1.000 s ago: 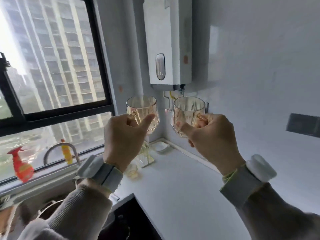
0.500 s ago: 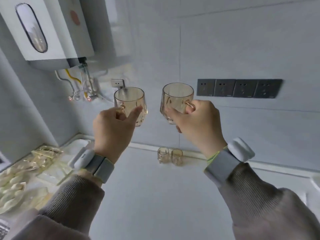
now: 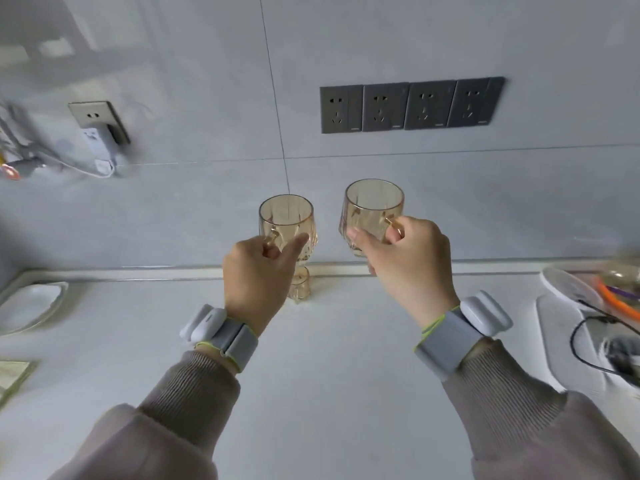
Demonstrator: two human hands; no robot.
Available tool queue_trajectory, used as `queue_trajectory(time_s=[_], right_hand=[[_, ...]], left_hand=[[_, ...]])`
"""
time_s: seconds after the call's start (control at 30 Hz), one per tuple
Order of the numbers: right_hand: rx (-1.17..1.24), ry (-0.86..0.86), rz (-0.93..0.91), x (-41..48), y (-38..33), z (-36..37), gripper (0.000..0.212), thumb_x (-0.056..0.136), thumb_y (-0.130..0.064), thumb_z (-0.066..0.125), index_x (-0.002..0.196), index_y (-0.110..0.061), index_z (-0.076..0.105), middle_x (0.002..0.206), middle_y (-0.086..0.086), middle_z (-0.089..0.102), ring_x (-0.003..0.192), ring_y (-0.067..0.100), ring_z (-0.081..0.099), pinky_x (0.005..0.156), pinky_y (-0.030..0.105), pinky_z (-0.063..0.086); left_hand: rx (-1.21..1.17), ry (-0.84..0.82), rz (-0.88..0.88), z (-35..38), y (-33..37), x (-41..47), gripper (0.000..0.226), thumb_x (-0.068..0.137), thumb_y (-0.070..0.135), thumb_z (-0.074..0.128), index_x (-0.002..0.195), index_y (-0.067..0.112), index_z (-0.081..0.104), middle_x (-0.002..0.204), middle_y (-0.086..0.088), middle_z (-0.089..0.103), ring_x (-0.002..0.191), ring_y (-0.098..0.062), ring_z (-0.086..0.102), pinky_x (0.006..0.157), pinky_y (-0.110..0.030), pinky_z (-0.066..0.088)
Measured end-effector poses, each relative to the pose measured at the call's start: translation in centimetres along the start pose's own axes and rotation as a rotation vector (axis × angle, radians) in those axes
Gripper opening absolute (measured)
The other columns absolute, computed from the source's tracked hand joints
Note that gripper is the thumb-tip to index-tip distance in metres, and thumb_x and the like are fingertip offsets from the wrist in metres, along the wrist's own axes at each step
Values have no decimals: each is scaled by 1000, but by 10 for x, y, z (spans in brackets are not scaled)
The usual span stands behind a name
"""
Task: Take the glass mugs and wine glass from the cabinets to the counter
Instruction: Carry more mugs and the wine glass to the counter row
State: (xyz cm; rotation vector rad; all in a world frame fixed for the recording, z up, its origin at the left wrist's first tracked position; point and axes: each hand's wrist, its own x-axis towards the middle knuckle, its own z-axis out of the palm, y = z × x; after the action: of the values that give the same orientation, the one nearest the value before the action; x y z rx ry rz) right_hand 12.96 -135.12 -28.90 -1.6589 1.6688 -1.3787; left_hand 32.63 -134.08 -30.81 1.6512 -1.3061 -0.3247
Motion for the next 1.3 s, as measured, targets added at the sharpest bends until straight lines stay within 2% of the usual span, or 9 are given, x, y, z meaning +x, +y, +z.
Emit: queue_trajectory(time_s=[0.1,0.27,0.47,0.57,0.73,0.83,0.93,1.1,1.3], right_hand=[[-25,6,57,9,36,15,64,76,-50,80,56,-17,29,50,1,51,62,26,68,56,32,42],[-62,-2,108,21,95,44,64,76,-52,79,56,-18,28,53,13,55,65,36,68,59,36,47],[-135,-24,118,34,162,77,66,79,-48,80,57,-17,26,60,24,56,63,42,52,58,40,45],[-153,-45,156,41,197,93,67,79,-49,80,58,-15,26,57,24,54,62,42,56,59,40,47],[-159,-73,186,47,239,124,68,79,-46,81,62,-8,28,63,27,59,61,41,46,58,40,44],[-167,-93,176,49,259,140,67,79,-43,82,59,-15,26,52,19,48,54,20,27,51,31,34],[-185,-124,155,51,276,152,68,79,-39,84,57,-19,23,50,-3,24,55,15,28,49,22,28],[-168,-130,163,52,298,167,70,79,-35,86,55,-20,21,48,-7,20,51,11,34,48,16,30],[-157,-149,167,57,319,185,70,81,-35,85,57,-19,21,51,-4,19,54,15,29,48,20,29]], left_hand=[[-33,-36,-33,40,-22,5,65,89,50,72,55,19,26,44,-9,43,58,-28,73,51,-34,40],[-67,-64,-99,102,-59,9,64,92,52,65,53,17,29,56,-20,65,65,-38,69,57,-46,50],[-111,-101,-194,172,-105,1,63,88,60,62,54,18,30,60,-27,61,70,-39,71,59,-54,52],[-113,-126,-249,202,-131,-2,63,81,69,55,54,19,29,59,-24,62,71,-37,72,59,-53,52],[-130,-128,-329,238,-169,-1,60,86,58,65,55,20,30,59,-25,61,71,-38,72,58,-52,52],[-140,-124,-377,257,-184,1,60,88,57,65,56,20,31,59,-22,63,70,-32,73,58,-49,52],[-136,-110,-386,273,-196,4,57,93,43,68,56,18,32,58,-14,67,68,-11,75,55,-40,51],[-156,-103,-416,290,-211,9,57,93,41,70,58,18,32,54,-24,57,66,2,74,45,-25,37],[-149,-109,-433,301,-226,16,56,93,41,69,59,17,31,54,-24,53,65,-1,74,45,-25,37]])
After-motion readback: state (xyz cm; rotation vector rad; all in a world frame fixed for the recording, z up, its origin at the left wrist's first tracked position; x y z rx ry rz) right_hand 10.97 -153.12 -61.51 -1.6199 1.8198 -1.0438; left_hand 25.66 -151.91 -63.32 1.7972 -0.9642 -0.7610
